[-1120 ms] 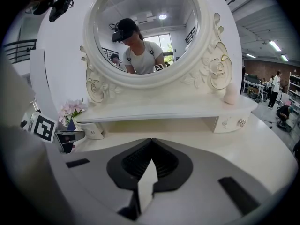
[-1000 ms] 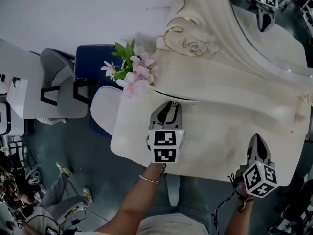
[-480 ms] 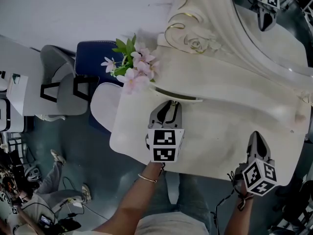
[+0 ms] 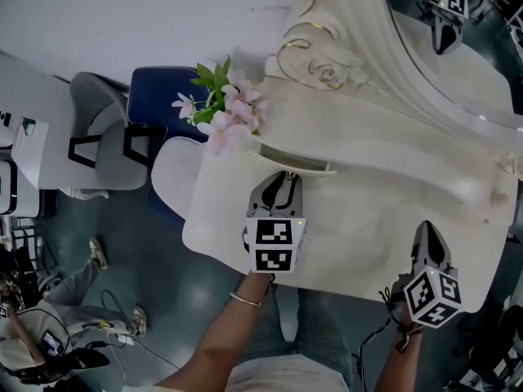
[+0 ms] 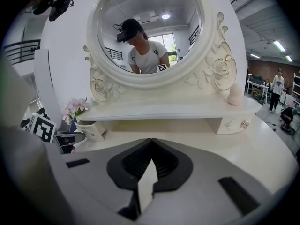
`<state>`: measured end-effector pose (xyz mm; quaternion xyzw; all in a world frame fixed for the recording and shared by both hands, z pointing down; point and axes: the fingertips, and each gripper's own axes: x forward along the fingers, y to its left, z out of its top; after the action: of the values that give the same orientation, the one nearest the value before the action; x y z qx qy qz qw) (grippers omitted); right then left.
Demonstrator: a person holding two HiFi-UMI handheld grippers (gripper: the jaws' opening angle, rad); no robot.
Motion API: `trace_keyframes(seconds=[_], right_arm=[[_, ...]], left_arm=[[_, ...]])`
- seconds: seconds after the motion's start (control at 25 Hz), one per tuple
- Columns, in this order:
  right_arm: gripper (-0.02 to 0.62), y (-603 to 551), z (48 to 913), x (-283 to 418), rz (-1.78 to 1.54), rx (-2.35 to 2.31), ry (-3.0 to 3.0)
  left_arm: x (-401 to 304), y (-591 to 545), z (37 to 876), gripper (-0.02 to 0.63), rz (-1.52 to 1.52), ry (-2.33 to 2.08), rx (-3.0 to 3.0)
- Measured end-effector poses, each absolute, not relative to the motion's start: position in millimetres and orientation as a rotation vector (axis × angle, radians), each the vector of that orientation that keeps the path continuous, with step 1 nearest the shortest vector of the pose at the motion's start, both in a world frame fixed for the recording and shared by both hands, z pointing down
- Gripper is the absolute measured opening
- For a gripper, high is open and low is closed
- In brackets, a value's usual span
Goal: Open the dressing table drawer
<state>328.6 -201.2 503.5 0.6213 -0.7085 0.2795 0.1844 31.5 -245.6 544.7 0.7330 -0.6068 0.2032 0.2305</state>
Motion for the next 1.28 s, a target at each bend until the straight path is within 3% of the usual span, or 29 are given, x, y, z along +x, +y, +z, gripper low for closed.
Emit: trace_keyframes(seconds=[1.28], right_arm=[[0.008,-195.1,498.1,325.5,0.771,1.732,-2.018]], left_arm=[[29.8,-221.7,543.7,0.107,0.553,-1.683,1.997]])
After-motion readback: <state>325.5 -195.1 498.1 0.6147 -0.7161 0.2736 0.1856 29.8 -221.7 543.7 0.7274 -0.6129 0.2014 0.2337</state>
